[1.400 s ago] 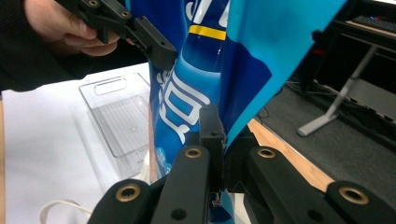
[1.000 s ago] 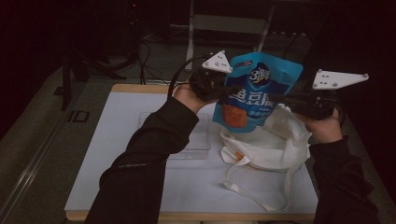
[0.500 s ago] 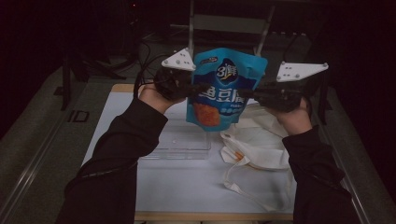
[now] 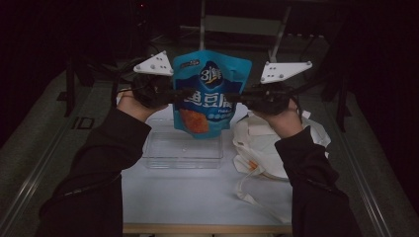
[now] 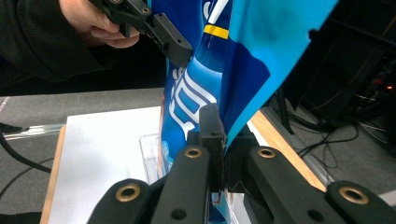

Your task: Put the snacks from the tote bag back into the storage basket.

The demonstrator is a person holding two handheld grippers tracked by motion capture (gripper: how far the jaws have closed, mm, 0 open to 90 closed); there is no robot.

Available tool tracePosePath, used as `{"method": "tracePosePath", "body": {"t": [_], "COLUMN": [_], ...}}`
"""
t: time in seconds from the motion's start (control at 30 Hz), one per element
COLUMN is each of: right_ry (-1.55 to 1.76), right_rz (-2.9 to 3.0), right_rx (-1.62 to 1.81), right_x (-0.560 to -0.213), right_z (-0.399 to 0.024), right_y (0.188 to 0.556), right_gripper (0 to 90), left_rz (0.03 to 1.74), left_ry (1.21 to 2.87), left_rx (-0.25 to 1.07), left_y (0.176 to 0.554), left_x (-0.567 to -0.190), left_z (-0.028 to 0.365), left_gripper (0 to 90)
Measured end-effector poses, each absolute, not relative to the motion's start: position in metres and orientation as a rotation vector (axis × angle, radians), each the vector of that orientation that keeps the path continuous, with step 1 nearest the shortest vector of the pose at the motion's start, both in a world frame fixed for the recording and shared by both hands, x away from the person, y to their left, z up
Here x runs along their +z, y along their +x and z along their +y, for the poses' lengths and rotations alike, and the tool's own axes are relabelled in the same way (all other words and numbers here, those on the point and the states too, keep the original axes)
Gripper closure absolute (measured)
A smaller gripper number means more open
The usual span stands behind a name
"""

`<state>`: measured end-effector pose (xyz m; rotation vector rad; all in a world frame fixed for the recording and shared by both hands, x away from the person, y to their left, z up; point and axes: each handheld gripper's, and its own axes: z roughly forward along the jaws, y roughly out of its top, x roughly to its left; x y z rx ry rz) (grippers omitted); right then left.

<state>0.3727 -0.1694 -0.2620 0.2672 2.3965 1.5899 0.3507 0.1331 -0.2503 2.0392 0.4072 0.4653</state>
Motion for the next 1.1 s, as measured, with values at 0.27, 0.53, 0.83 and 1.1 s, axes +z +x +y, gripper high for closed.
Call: {"method": "tracePosePath", "body": {"t": [0.27, 0.53, 0.83, 1.1], "right_ry": [0.251, 0.254, 0.281, 0.314], "right_rz": [2.420, 2.459, 2.513, 2.530], "right_rx": [1.595, 1.596, 1.567, 1.556], "right_x": [-0.275, -0.297, -0.330, -0.349], "right_z": [-0.146, -0.124, -0.106, -0.104], "right_y": [0.377, 0.386, 0.395, 0.403], "right_gripper": [89.4, 89.3, 89.3, 89.3], "left_rz": [0.451, 0.507, 0.561, 0.589], "left_ry": [2.037, 2.048, 2.042, 2.037], "left_rx": [0.459, 0.448, 0.413, 0.386], "left_y": [0.350, 0.352, 0.359, 0.366], "left_x": [-0.266, -0.289, -0.325, -0.346], "left_z": [0.158, 0.176, 0.190, 0.191], "left_gripper": [90.0, 90.0, 90.0, 90.0]}}
